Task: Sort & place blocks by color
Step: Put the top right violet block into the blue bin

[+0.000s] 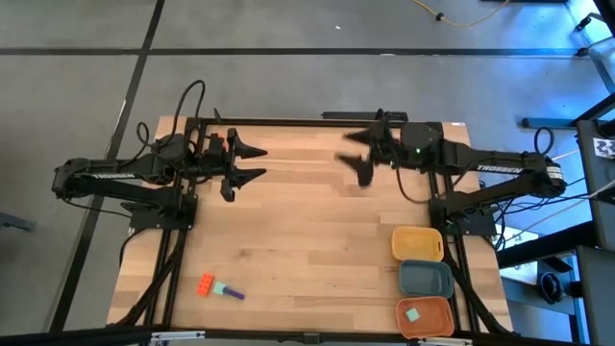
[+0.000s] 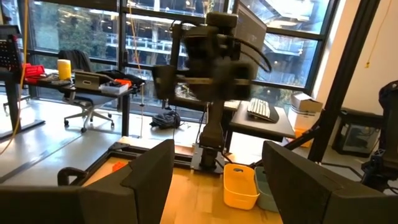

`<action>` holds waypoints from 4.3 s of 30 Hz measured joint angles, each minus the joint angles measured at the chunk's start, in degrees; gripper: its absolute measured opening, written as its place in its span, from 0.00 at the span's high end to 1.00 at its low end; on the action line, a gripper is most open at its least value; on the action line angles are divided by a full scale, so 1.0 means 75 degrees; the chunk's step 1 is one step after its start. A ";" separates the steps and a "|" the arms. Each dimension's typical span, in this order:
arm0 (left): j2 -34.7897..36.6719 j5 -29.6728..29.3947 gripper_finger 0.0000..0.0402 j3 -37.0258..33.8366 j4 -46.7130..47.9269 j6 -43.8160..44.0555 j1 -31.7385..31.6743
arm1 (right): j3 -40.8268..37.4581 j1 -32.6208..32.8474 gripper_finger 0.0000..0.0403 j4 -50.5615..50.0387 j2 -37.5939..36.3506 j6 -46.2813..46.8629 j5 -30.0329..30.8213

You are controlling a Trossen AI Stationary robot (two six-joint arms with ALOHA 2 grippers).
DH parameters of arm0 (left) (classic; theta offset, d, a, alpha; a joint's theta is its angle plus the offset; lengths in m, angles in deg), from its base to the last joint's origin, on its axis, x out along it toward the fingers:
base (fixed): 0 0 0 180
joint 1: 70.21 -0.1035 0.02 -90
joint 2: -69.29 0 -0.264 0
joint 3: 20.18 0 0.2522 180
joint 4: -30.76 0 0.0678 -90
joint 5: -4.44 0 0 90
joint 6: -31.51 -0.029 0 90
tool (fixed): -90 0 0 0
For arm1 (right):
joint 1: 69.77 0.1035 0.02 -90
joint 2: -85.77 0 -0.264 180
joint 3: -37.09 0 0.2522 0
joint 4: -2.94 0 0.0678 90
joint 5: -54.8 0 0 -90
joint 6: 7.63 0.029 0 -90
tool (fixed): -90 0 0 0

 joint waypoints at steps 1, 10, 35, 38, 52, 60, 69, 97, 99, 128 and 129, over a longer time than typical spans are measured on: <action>0.0000 0.0000 0.41 0.0000 -0.0003 0.0000 0.0000 | 0.0183 -0.0142 0.20 -0.0517 0.0007 0.0130 0.0664; 0.0000 0.0000 0.41 0.0000 -0.0027 0.0003 0.0000 | 0.1738 -0.2785 0.20 -0.6737 0.0740 0.2092 0.1820; 0.0015 0.0009 0.41 0.0000 -0.0049 0.0020 0.0000 | -0.1744 -0.6012 0.20 -0.5564 0.1766 0.2094 -0.0338; 0.0015 0.0008 0.41 0.0000 -0.0050 0.0020 0.0000 | -0.1897 -0.6012 0.20 -0.5302 0.1766 0.2247 -0.0329; 0.0015 0.0009 0.41 0.0000 -0.0096 0.0055 0.0000 | -0.1937 -0.6018 0.47 -0.5079 0.2276 0.2383 -0.0108; 0.0015 0.0009 0.41 0.0000 -0.0093 0.0052 -0.0001 | -0.1937 -0.6018 0.71 -0.5031 0.2276 0.2295 -0.0015; 0.0015 0.0009 0.41 0.0000 -0.0090 0.0052 -0.0003 | -0.1863 -0.6018 0.85 -0.5163 0.2264 0.2052 0.0077; 0.0015 -0.0201 0.41 0.0000 -0.0085 0.0052 -0.0003 | -0.1867 -0.1104 0.85 -0.3891 -0.1612 0.2175 -0.0779; 0.0016 -0.0201 0.42 0.0000 -0.0082 0.0052 0.0000 | -0.1925 -0.0314 0.85 -0.2972 -0.1343 0.2376 -0.0705; 0.0015 -0.0003 0.41 0.0001 -0.0131 0.1064 -0.0003 | -0.0876 0.0982 0.85 0.3060 -0.0044 -0.0134 -0.1122; 0.0015 0.0009 0.41 0.0000 -0.0131 0.1064 -0.0003 | -0.0876 0.0982 0.85 0.3065 -0.0044 -0.0130 -0.1122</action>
